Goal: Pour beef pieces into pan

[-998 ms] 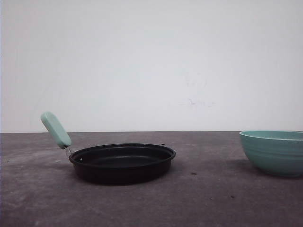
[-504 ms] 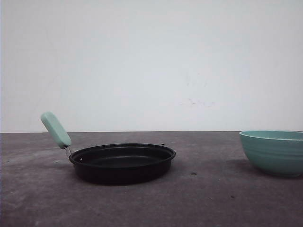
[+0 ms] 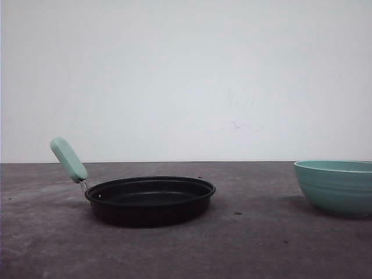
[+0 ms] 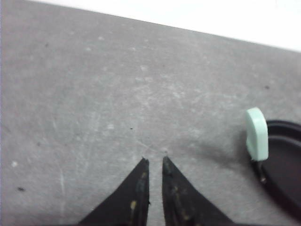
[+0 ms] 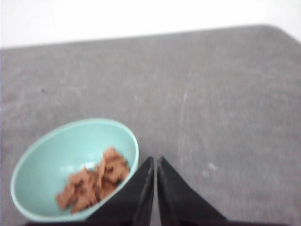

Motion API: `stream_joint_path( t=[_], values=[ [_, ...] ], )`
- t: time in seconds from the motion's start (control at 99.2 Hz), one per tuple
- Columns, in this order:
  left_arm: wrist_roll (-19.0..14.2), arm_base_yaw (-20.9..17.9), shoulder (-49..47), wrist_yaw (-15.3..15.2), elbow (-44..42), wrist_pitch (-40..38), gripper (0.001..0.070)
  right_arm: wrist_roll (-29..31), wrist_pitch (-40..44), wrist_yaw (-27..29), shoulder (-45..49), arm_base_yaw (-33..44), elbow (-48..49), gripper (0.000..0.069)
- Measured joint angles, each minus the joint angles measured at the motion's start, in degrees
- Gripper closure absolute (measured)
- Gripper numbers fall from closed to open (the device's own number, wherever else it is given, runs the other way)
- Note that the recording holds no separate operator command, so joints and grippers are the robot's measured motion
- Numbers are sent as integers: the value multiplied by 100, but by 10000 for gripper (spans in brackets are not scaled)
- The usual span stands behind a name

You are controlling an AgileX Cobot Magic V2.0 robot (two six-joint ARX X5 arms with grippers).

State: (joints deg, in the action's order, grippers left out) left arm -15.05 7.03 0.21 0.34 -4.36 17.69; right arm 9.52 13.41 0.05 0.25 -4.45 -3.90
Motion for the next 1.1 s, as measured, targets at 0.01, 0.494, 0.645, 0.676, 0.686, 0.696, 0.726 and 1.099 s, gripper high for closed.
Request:
stream_joint_path(
  t=[0.01, 0.494, 0.645, 0.676, 0.686, 0.696, 0.726, 1.099],
  values=[
    [-50, 0, 0, 0, 0, 0, 686, 0, -22, -2, 0, 0, 0, 680],
    [-955, 0, 0, 133, 44, -472, 685, 42, -26, 173, 0, 0, 0, 680],
    [-1005, 0, 0, 142, 44, -636, 685, 96, -400, 146, 0, 0, 2, 680],
    [-1005, 0, 0, 142, 44, -654, 685, 116, -483, 146, 0, 0, 2, 680],
    [-1005, 0, 0, 142, 44, -658, 685, 122, -509, 146, 0, 0, 2, 680],
    [-1005, 0, 0, 142, 44, -660, 685, 127, -538, 146, 0, 0, 2, 680],
    [-1005, 0, 0, 151, 44, -658, 685, 131, -627, 146, 0, 0, 2, 680],
    [-1261, 0, 2, 420, 44, -704, 685, 444, -855, -361, 0, 0, -4, 680]
  ],
)
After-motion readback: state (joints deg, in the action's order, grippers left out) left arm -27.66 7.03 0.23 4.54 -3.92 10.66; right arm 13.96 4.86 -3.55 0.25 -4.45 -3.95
